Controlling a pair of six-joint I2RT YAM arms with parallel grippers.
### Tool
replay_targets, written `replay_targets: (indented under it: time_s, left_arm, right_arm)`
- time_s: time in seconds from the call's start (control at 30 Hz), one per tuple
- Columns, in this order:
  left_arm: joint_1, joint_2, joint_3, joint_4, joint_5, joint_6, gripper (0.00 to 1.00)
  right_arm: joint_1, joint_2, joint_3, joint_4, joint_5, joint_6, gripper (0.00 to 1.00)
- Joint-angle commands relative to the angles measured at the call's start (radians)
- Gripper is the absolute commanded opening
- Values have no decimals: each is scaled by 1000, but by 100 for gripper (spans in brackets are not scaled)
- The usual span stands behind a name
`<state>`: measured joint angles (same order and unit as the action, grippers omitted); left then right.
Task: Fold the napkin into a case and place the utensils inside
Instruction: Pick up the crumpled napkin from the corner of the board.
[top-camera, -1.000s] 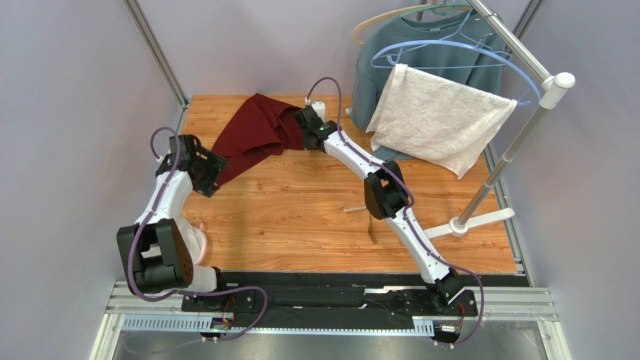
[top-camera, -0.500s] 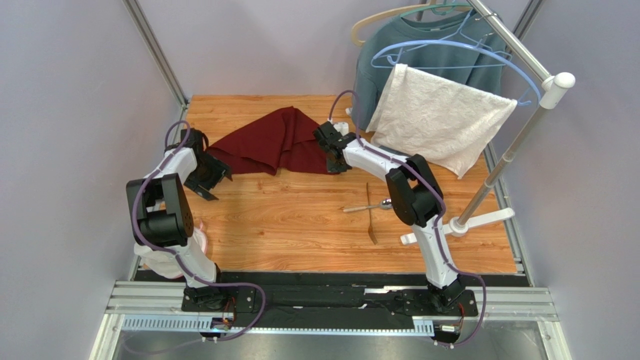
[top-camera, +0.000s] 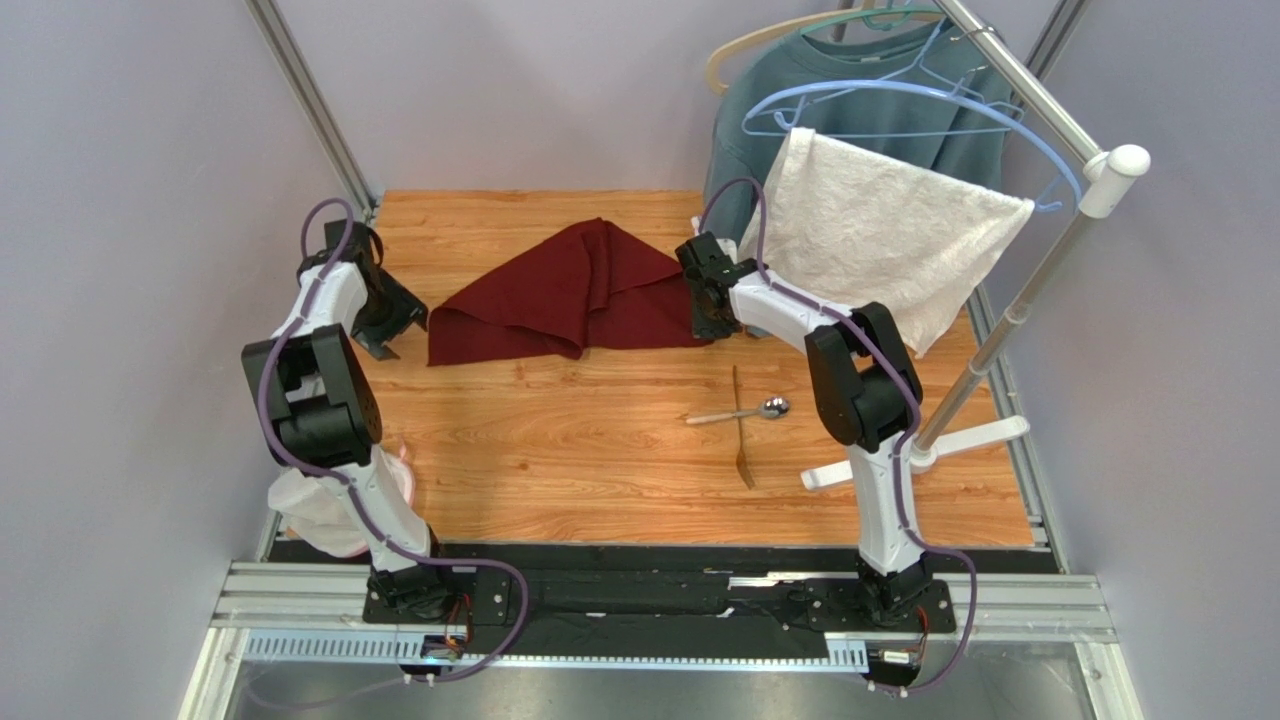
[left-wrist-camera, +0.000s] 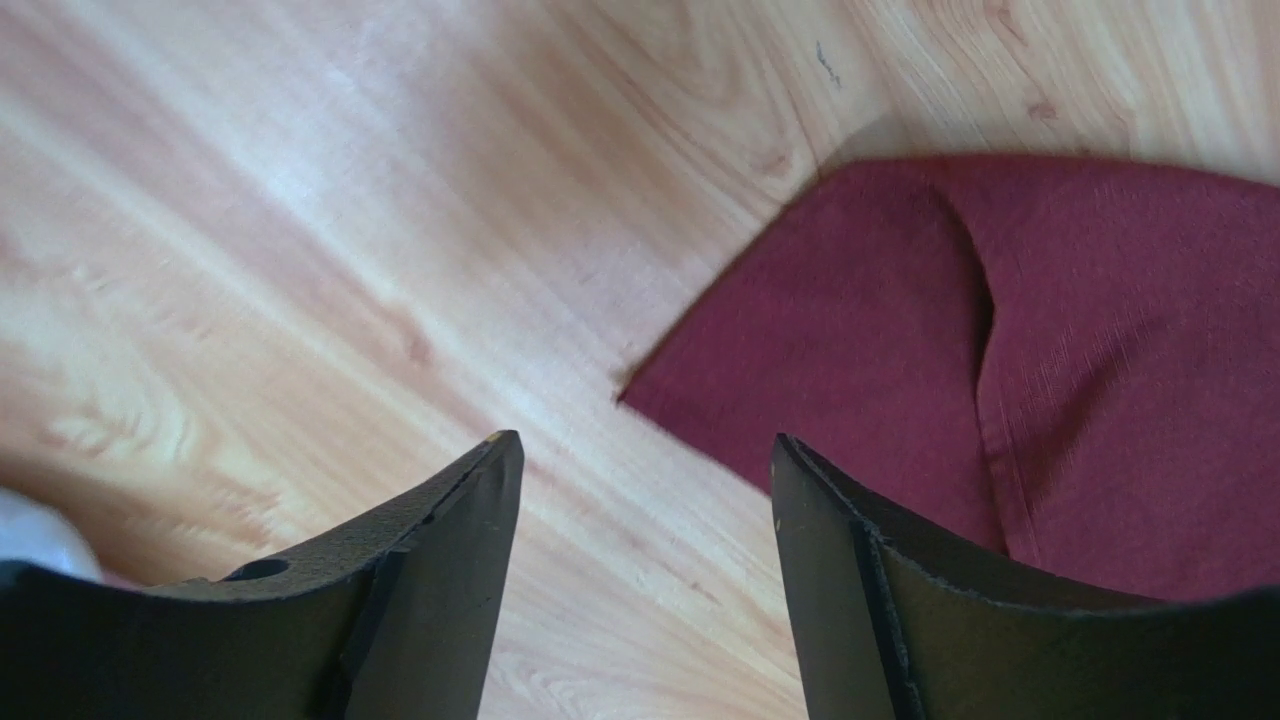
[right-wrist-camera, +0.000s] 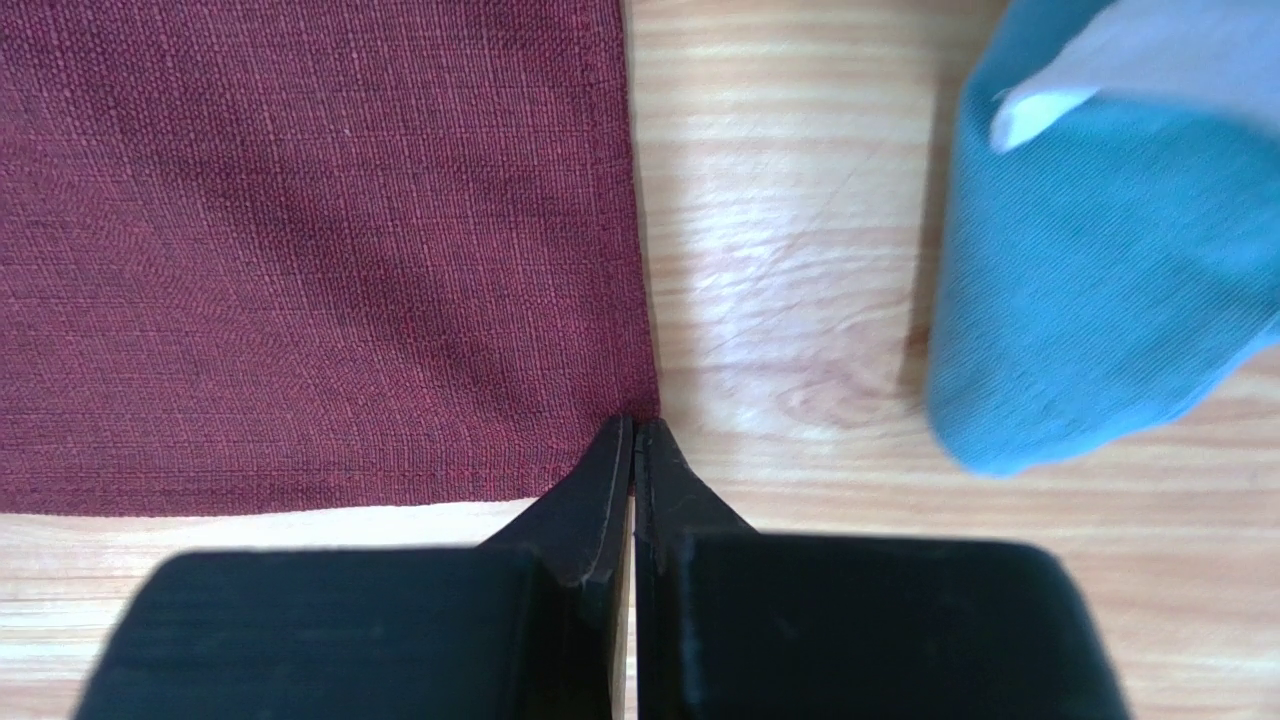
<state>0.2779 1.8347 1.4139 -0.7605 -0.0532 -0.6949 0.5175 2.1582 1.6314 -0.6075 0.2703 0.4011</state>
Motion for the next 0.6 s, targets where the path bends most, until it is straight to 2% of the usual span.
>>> replay_targets:
  time_s: [0.0,0.1,0.23,0.37,0.5,0.57]
  left_arm:
    - [0,83,30,-20,46,72,69]
    - [-11,81,-1,-6,81,58,68]
    - [-55,84,-3,-46,-20,35,68]
    - [-59,123,-6,-49,-16,11,67]
    - [-72,146,-1,-69,-36,-5,64]
    - [-72,140,-3,-72,-62,-21,59]
  right_arm:
    - [-13,-20,7,8,-60,-73,0]
    - [-11,-26,10,8,-74,-82,0]
    - [-11,-32,15,8,-86,-82,0]
    - [-11,-49,-1,9,-76,-81,0]
    - [-11,-69,-16,11,-52,-74,0]
    - [-11,-80,-13,8,-71,-67,1]
